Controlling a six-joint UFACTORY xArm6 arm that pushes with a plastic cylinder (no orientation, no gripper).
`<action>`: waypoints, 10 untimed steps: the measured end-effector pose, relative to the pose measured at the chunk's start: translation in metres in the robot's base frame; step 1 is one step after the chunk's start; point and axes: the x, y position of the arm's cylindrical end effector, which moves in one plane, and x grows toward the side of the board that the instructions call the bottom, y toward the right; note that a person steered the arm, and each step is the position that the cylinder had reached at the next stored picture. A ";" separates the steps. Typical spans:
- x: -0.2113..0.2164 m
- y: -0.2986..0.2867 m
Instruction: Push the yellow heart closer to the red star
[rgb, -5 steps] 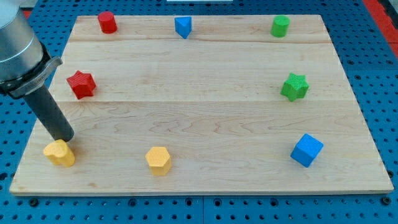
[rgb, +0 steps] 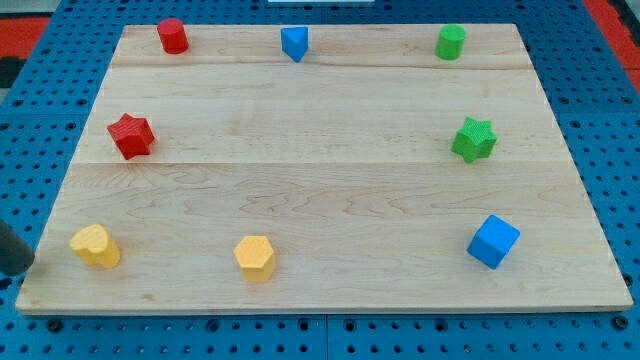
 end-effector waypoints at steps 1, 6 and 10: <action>0.011 0.058; -0.100 0.057; -0.105 0.167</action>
